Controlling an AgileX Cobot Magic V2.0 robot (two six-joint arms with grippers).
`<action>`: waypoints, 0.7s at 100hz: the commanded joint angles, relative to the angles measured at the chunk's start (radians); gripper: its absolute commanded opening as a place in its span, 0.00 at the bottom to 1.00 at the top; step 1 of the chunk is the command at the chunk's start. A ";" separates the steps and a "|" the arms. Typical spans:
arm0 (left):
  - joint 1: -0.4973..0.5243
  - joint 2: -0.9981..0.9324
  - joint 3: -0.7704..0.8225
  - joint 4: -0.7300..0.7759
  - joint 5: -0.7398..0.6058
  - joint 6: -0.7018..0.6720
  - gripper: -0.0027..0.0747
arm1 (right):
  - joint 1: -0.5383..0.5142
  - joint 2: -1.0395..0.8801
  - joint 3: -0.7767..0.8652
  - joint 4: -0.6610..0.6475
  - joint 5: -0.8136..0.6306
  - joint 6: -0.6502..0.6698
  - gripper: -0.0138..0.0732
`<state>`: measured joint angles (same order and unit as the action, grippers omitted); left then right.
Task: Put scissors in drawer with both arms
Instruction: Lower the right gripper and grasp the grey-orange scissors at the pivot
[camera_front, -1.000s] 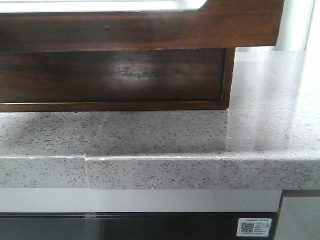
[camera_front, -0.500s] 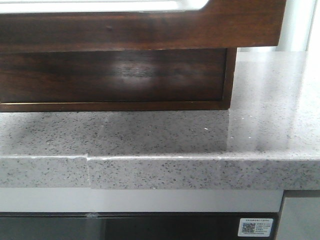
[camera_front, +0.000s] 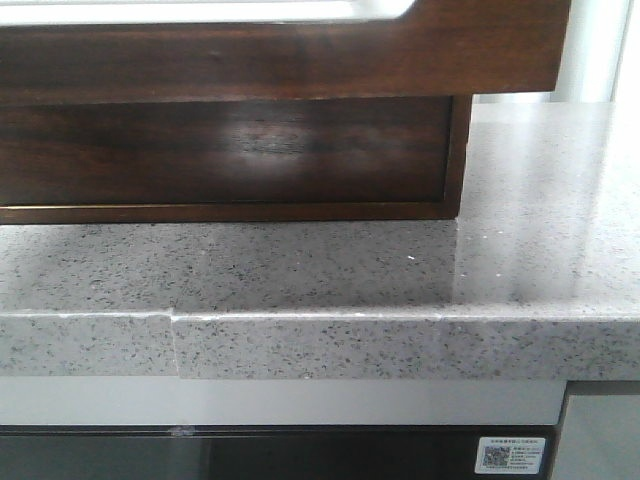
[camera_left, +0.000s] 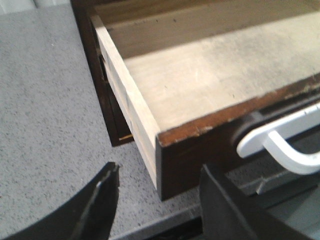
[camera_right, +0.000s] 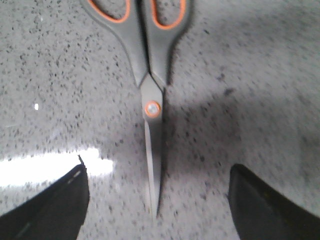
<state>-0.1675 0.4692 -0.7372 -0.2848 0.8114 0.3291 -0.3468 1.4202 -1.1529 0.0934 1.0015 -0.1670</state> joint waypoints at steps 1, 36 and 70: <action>-0.009 0.006 -0.031 -0.018 -0.098 -0.011 0.48 | -0.005 0.030 -0.064 0.013 -0.013 -0.037 0.72; -0.009 0.008 -0.031 -0.018 -0.102 -0.011 0.48 | 0.032 0.210 -0.193 0.009 0.041 -0.089 0.58; -0.009 0.008 -0.031 -0.018 -0.102 -0.011 0.48 | 0.037 0.283 -0.248 -0.005 0.070 -0.112 0.58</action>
<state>-0.1675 0.4692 -0.7372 -0.2848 0.7901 0.3273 -0.3108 1.7297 -1.3562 0.0974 1.0656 -0.2658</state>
